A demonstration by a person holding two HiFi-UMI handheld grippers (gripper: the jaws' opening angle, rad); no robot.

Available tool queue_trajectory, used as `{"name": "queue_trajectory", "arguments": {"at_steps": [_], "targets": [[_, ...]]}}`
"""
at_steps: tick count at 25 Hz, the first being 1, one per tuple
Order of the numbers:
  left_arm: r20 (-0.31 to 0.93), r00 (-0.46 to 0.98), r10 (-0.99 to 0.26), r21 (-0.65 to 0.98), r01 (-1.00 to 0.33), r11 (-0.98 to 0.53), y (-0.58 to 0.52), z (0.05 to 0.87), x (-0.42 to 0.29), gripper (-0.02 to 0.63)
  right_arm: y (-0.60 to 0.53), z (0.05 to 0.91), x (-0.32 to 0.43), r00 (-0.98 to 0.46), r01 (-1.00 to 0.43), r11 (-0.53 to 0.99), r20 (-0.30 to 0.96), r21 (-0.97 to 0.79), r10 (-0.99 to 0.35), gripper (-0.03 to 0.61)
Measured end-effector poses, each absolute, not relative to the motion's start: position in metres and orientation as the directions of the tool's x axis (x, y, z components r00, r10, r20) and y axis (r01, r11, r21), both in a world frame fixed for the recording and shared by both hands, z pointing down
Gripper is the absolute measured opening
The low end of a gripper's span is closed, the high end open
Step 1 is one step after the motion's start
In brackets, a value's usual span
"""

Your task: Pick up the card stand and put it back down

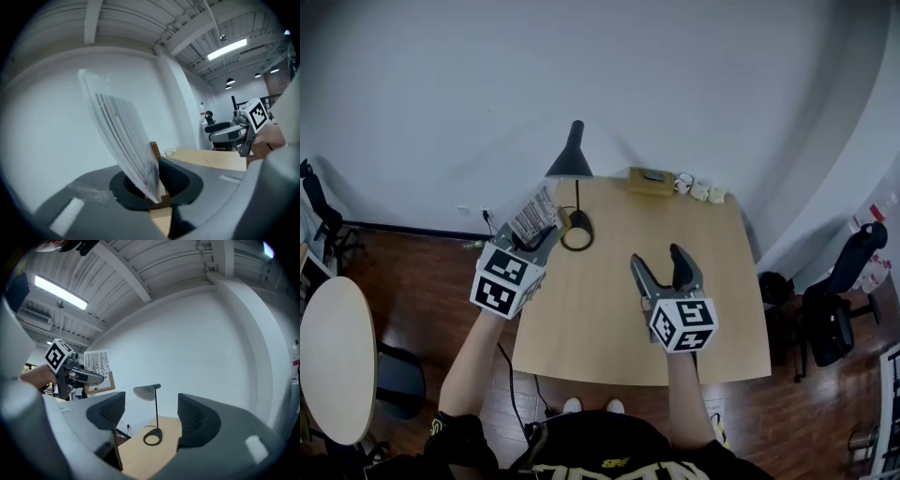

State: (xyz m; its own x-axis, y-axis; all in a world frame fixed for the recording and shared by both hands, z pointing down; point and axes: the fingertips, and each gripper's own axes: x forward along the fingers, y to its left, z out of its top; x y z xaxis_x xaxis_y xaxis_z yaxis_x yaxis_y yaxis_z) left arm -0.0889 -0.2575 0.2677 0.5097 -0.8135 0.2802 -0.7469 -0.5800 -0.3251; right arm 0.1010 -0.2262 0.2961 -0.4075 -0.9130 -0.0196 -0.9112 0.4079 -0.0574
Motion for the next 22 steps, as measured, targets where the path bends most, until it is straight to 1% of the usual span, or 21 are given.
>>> {"name": "queue_trajectory", "arguments": {"at_steps": [3,6,10,14,22], "targets": [[0.195,0.464,-0.864,-0.265,-0.823,-0.502,-0.244,0.275,-0.1,0.061,-0.223,0.295,0.101,-0.396,-0.915,0.398,-0.042,-0.064,-0.917,0.356],[0.122,0.439,-0.89,-0.177,-0.873,-0.455,-0.231,0.285,-0.107,0.061,-0.222,0.303,0.102,-0.371,-0.923,0.375,-0.051,-0.088,-0.927,0.356],[0.063,0.365,-0.929,-0.094,-0.924,-0.37,-0.22,0.306,-0.118,0.061,-0.216,0.32,0.099,-0.363,-0.927,0.364,-0.029,-0.093,-0.931,0.356],[0.053,0.29,-0.955,-0.095,-0.951,-0.294,-0.21,0.326,-0.12,0.061,-0.211,0.331,0.095,-0.364,-0.927,0.364,-0.013,-0.093,-0.931,0.356],[0.057,0.283,-0.957,-0.104,-0.952,-0.288,-0.202,0.362,-0.115,0.06,-0.201,0.35,0.083,-0.394,-0.917,0.391,0.029,-0.074,-0.918,0.356]]}}
